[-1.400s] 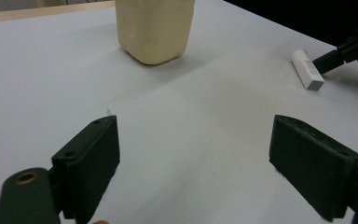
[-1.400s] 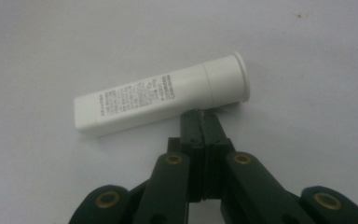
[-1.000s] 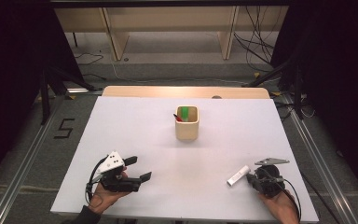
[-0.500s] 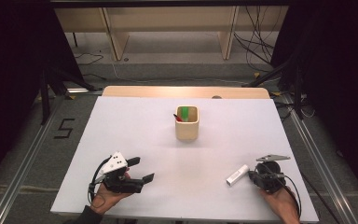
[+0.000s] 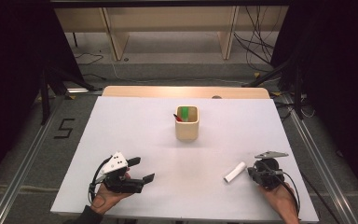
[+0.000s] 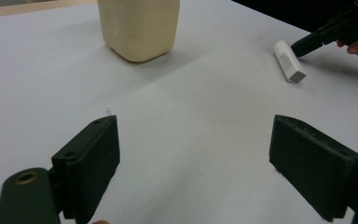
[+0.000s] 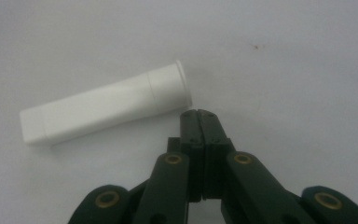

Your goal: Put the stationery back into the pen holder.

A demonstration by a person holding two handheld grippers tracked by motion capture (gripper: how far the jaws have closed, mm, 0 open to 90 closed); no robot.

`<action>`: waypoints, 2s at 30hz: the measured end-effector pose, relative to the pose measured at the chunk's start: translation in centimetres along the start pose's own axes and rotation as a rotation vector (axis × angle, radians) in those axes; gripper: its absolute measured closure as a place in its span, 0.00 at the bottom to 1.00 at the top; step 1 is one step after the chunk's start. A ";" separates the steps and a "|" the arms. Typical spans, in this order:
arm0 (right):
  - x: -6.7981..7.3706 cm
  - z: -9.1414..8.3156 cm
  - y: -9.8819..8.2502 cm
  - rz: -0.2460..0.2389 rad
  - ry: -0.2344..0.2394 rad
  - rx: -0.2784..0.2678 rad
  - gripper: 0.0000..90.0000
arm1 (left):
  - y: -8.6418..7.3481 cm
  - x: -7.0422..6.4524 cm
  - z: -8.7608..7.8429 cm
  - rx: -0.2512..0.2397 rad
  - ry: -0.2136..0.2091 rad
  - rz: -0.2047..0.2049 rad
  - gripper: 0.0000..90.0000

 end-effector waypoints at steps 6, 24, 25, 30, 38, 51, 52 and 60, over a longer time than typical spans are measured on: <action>0.0 0.1 0.7 -0.009 0.003 -0.015 1.00 | 0.0 0.0 0.0 0.002 0.000 -0.001 0.17; -0.3 -0.8 0.7 0.003 0.018 -0.044 1.00 | 0.7 -3.2 4.3 0.112 -0.069 -0.009 0.17; -0.3 -0.9 0.7 0.006 0.020 -0.044 0.99 | 0.8 -3.5 4.8 0.123 -0.075 -0.008 0.17; -0.2 -1.3 0.6 0.006 0.033 -0.063 0.92 | 1.1 -4.7 7.4 0.190 -0.084 0.011 0.18; -0.2 -2.3 1.0 0.028 0.062 -0.121 0.55 | 2.1 -7.8 12.3 0.277 -0.119 0.055 0.18; -1.3 -3.1 1.3 0.067 0.032 -0.178 0.35 | 2.7 -11.4 18.8 0.365 -0.149 0.103 0.22; -1.4 -3.1 1.3 0.067 0.029 -0.179 0.35 | 2.7 -11.6 19.1 0.372 -0.148 0.108 0.22; -1.8 -3.2 1.2 0.082 0.017 -0.185 0.32 | 2.9 -12.7 21.1 0.405 -0.147 0.138 0.30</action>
Point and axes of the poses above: each handheld gripper's, and its own axes: z roughly forward along the jaws, y roughly out of its top, x roughly to its left, the point moved 9 cm from there along z, roughly forward along the jaws, and after that the axes turned 8 degrees about -y, right-handed, at the moved point
